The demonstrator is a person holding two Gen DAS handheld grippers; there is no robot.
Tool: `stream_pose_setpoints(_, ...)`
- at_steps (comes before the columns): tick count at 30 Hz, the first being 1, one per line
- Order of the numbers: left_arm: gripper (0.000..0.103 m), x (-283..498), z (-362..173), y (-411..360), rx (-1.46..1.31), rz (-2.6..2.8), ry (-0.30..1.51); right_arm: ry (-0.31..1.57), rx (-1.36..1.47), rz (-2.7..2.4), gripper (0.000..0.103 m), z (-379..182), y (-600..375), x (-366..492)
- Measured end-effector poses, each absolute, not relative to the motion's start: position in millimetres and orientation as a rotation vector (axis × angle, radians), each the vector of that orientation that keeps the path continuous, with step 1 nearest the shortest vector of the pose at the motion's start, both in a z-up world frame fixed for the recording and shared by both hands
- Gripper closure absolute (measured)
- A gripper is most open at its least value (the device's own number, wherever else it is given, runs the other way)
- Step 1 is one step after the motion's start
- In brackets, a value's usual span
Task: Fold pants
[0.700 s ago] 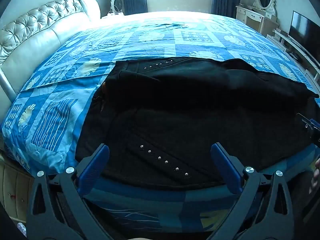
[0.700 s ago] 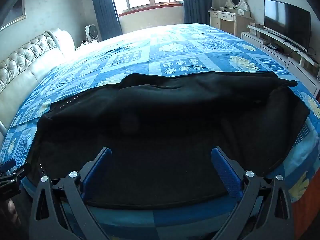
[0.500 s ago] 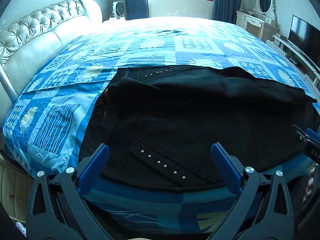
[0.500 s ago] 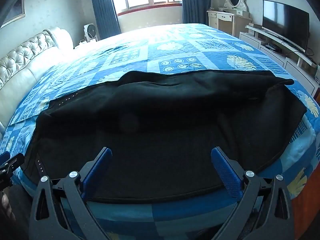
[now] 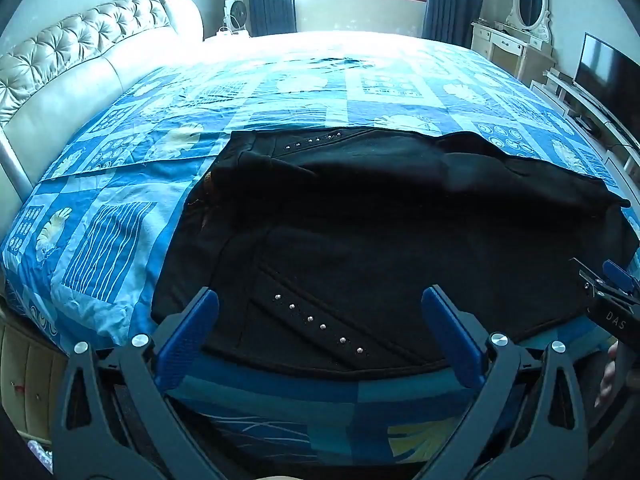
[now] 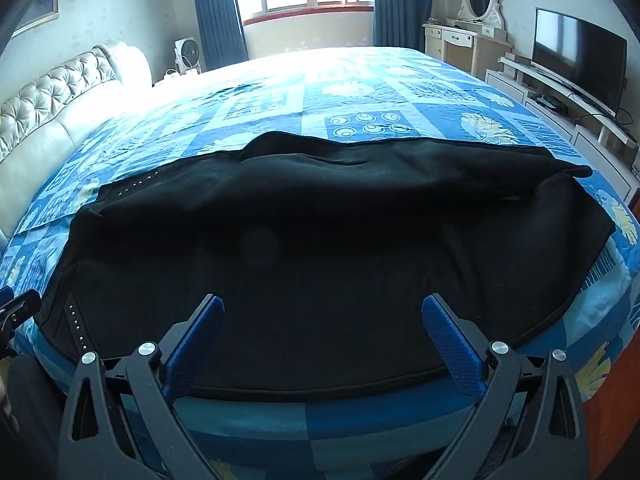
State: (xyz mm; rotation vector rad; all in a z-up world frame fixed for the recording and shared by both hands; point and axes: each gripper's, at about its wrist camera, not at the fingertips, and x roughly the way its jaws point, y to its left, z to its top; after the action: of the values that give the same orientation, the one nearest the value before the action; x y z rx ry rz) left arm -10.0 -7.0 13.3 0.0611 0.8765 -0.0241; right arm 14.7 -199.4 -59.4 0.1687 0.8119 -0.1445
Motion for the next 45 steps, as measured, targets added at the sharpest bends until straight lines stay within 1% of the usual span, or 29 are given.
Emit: stream_pose_setpoints(45, 0.002, -10.3, 1.6, -7.7, 0.07, -0.028, 0.901, 0.856, 0.173, -0.129, 0.004, -71.8, -198.4, 15.7)
